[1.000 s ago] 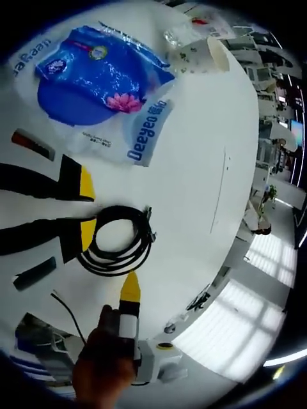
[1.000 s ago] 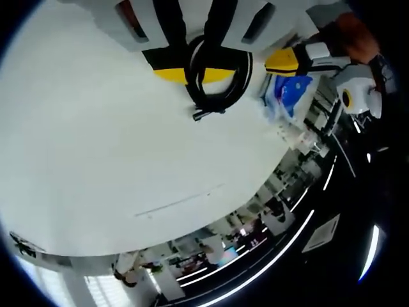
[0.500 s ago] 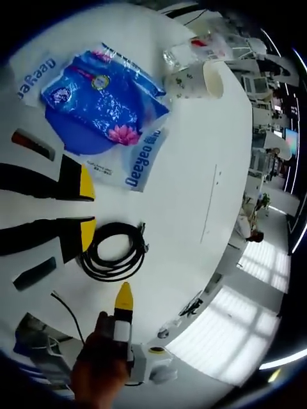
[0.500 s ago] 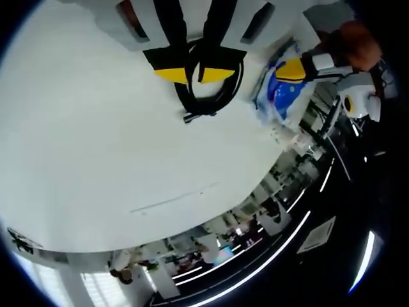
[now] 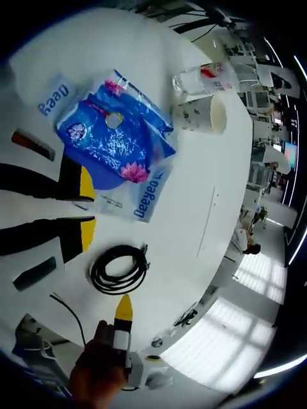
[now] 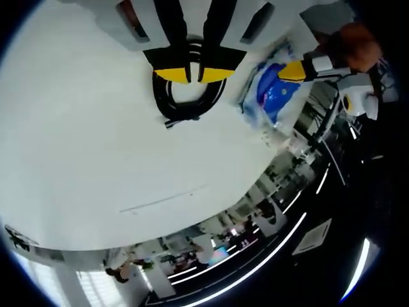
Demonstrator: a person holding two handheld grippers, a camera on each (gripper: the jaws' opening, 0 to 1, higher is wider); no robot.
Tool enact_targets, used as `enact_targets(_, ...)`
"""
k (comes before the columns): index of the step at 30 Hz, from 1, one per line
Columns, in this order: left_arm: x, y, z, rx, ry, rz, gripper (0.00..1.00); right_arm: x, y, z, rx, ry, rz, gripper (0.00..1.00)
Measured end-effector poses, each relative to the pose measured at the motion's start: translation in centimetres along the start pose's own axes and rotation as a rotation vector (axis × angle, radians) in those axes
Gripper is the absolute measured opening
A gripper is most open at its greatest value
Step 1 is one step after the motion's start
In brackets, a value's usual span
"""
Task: Arrange the tabletop items into an orderly group along one side of the table until the central work area is clear of visible clutter.
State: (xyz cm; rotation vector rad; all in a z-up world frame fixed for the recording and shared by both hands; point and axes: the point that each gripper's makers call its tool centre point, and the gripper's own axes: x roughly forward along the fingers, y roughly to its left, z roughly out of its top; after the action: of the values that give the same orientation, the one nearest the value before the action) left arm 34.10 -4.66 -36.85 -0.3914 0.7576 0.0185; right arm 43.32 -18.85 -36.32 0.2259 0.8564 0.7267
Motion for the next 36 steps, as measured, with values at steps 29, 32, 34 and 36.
enact_targets(29, -4.9, 8.0, -1.0, -0.205, -0.068, 0.194, 0.12, 2.1, 6.1, -1.1, -0.065, 0.047, 0.086, 0.04)
enact_targets(32, -5.2, 8.1, -1.0, -0.218, -0.077, 0.208, 0.13, 2.2, 6.4, -1.3, -0.066, 0.048, 0.094, 0.05)
enact_targets(34, -5.3, 8.3, -0.9, -0.217, -0.076, 0.216, 0.14, 2.3, 6.7, -1.4, -0.066, 0.049, 0.098, 0.05)
enact_targets(36, -5.8, 8.9, -0.8, -0.225, -0.086, 0.248, 0.13, 2.1, 7.3, -1.6, -0.069, 0.052, 0.105, 0.06)
